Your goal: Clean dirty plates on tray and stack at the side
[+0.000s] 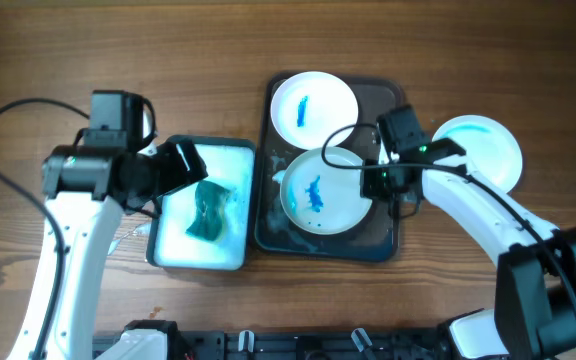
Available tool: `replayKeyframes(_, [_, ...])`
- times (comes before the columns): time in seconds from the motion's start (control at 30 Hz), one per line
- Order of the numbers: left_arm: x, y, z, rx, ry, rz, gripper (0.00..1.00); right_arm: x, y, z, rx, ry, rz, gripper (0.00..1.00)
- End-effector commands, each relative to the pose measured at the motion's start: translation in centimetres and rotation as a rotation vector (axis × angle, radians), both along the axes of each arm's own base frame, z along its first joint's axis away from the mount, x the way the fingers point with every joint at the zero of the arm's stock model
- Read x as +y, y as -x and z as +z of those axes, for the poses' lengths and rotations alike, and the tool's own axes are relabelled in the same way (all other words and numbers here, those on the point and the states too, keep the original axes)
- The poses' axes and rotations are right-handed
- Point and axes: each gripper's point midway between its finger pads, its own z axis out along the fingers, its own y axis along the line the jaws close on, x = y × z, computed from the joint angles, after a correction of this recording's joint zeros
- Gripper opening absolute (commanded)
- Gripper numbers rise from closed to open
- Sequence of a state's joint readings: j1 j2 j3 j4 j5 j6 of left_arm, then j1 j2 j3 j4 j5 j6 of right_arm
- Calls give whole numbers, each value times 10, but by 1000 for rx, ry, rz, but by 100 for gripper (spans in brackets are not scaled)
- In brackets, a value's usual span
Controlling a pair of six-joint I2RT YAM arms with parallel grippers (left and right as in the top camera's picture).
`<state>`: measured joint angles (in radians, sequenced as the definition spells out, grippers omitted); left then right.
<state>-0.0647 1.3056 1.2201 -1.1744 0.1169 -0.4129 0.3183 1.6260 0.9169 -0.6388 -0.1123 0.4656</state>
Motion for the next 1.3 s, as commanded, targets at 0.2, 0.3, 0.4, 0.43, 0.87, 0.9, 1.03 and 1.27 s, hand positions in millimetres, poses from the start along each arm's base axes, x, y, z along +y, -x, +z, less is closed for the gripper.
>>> replayKeyframes(0.2, [-23,-10,-146,316,-148,-96,60,-5,7,-14,18,15,-8,31])
replayKeyframes(0.3, [-17,-23,-179,329,-199,-72,22,-4,8,-14,21,8,-8,32])
replayKeyframes(0.4, [-22,-35,-173,290,-174,-78,4,1,9,-13,27,-17,-2,38])
replayKeyframes(0.43, [-22,-37,-164,286,-174,-77,4,1,9,-11,23,-21,-1,40])
replayKeyframes(0.87, [-21,42,-180,472,-116,-59,4,-6,23,48,-89,-25,71,56])
replayKeyframes(0.9, [-22,40,-181,459,-111,-59,4,-5,23,48,-92,-26,71,56])
replayKeyframes(1.03, [-29,11,-145,386,-91,-60,41,-6,24,47,-87,-24,72,56])
replayKeyframes(1.27, [-25,-3,-157,281,-128,-65,55,-7,25,46,-82,-21,71,61])
